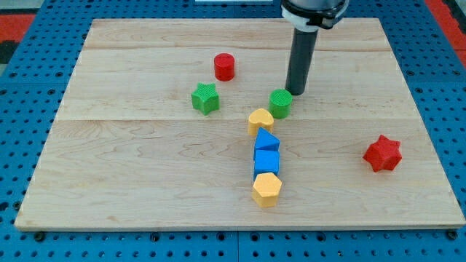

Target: Push the green circle below red circle

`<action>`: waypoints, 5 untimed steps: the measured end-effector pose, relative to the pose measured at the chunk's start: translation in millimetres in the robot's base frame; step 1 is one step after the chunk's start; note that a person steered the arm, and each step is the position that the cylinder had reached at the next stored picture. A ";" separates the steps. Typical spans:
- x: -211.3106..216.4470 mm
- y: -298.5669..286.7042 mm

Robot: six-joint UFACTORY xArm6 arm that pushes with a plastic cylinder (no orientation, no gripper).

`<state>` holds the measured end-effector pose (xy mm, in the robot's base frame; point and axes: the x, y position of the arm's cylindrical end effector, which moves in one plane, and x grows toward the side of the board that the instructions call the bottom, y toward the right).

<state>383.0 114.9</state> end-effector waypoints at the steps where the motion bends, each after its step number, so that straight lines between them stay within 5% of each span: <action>1: 47.7 36.3; 2: 81.2 -6.7; 5: -70.1 -61.4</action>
<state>313.0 53.4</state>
